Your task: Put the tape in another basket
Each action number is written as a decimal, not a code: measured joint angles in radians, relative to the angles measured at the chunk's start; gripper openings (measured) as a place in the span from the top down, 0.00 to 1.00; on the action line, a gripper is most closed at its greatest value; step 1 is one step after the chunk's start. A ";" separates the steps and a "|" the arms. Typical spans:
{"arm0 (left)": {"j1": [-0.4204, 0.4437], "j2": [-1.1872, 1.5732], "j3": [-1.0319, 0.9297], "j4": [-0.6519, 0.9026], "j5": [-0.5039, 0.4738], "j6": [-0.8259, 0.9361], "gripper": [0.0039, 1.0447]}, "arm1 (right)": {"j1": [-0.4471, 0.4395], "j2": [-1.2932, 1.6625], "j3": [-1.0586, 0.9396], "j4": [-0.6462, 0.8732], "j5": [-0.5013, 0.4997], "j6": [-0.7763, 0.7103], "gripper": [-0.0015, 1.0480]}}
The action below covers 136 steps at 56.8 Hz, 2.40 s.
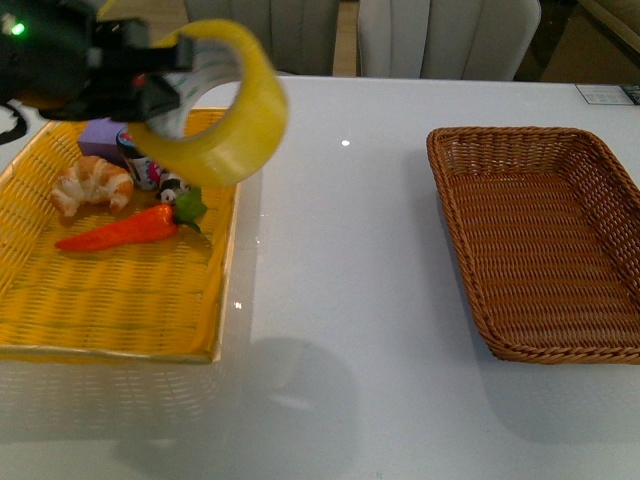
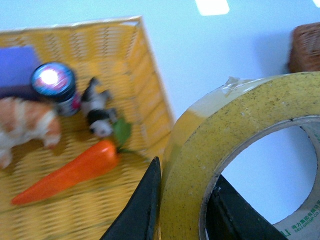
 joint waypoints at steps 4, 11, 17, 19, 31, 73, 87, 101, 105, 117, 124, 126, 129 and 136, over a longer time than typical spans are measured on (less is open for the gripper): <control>-0.080 -0.020 0.032 -0.017 -0.011 -0.041 0.85 | 0.000 0.000 0.000 0.000 0.000 0.000 0.09; -0.200 -0.037 0.074 -0.035 -0.032 -0.082 0.85 | 0.000 0.000 0.000 0.000 0.000 0.000 0.09; -0.280 -0.042 0.092 -0.047 -0.039 -0.107 0.85 | 0.000 0.000 0.000 0.000 0.000 0.000 0.09; -0.300 -0.043 0.095 -0.050 -0.037 -0.115 0.85 | 0.000 0.000 0.000 0.000 0.000 0.000 0.09; -0.367 -0.043 0.096 -0.064 -0.033 -0.156 0.85 | -0.002 0.037 0.030 -0.086 -0.018 0.049 0.09; -0.373 -0.050 0.096 -0.090 -0.018 -0.168 0.85 | 0.182 1.032 0.207 0.600 -0.398 0.611 0.09; -0.373 -0.053 0.096 -0.095 -0.008 -0.169 0.85 | 0.215 1.223 0.246 0.751 -0.414 0.634 0.09; -0.371 -0.054 0.095 -0.095 -0.002 -0.175 0.85 | 0.241 1.327 0.275 0.835 -0.407 0.660 0.09; -0.371 -0.056 0.093 -0.095 0.005 -0.177 0.85 | 0.248 1.336 0.278 0.838 -0.401 0.665 0.13; -0.369 -0.059 0.091 -0.095 0.015 -0.183 0.85 | 0.269 1.342 0.281 0.849 -0.387 0.678 0.44; -0.364 -0.059 0.083 -0.092 0.024 -0.183 0.86 | 0.270 1.342 0.281 0.849 -0.386 0.707 0.54; -0.364 -0.060 0.082 -0.091 0.024 -0.183 0.86 | 0.270 1.342 0.281 0.849 -0.385 0.710 0.54; -0.364 -0.061 0.082 -0.089 0.025 -0.183 0.86 | 0.270 1.342 0.281 0.850 -0.385 0.711 0.54; -0.362 -0.066 0.079 -0.088 0.025 -0.183 0.86 | 0.270 1.341 0.282 0.850 -0.385 0.711 0.54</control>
